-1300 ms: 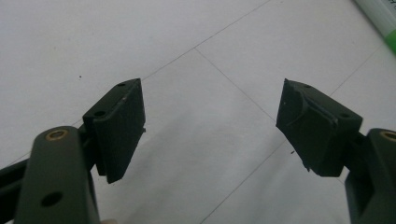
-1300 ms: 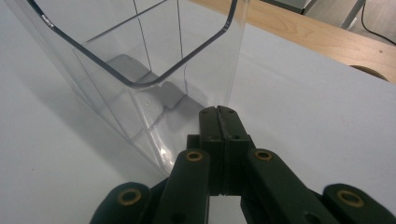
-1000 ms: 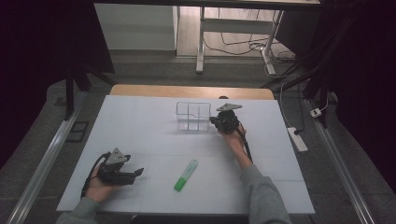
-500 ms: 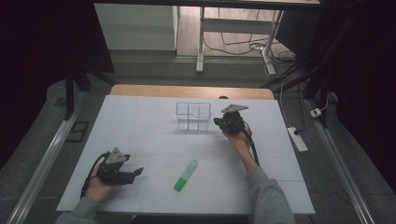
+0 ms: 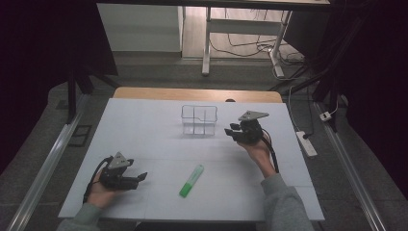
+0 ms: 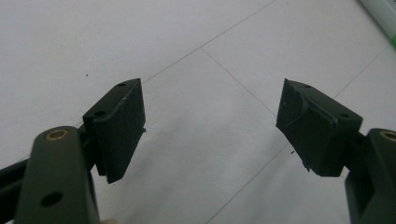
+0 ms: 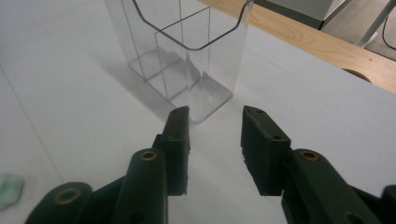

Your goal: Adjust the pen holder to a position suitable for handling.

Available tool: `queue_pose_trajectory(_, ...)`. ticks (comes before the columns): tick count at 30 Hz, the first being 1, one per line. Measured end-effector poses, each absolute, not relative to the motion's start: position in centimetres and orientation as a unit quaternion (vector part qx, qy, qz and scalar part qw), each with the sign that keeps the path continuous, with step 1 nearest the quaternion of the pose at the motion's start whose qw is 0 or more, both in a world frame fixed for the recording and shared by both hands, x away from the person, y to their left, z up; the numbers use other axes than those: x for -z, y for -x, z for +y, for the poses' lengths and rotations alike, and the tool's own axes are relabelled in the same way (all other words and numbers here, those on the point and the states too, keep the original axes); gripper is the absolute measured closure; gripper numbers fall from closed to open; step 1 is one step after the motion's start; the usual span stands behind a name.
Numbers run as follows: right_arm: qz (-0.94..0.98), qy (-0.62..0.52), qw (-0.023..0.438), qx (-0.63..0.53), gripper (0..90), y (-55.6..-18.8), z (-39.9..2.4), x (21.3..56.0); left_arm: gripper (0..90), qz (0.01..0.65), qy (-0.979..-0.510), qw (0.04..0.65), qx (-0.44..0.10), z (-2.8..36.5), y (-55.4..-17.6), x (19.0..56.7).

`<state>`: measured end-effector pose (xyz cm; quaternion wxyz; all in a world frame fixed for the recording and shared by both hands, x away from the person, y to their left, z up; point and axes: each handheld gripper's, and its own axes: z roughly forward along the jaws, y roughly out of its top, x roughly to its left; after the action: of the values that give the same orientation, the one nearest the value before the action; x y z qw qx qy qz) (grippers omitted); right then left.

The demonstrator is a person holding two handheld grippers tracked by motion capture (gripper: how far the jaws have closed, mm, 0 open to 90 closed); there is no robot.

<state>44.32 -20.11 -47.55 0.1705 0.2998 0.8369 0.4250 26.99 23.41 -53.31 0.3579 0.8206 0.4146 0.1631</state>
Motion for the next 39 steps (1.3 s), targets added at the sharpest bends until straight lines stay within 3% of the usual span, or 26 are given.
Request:
queue_pose_trajectory(9, 0.866, -0.271, 0.137, -0.397, 41.6, -43.6, -20.9, 47.5, 23.9, 0.416, -0.820, 0.357, -0.163, 23.4, -27.1, 53.4)
queue_pose_trajectory(39, 0.904, -0.112, 0.100, -0.401, 34.4, -40.0, -18.3, 45.5, 24.0, 0.412, -0.819, 0.367, -0.158, 23.3, -27.8, 53.3)
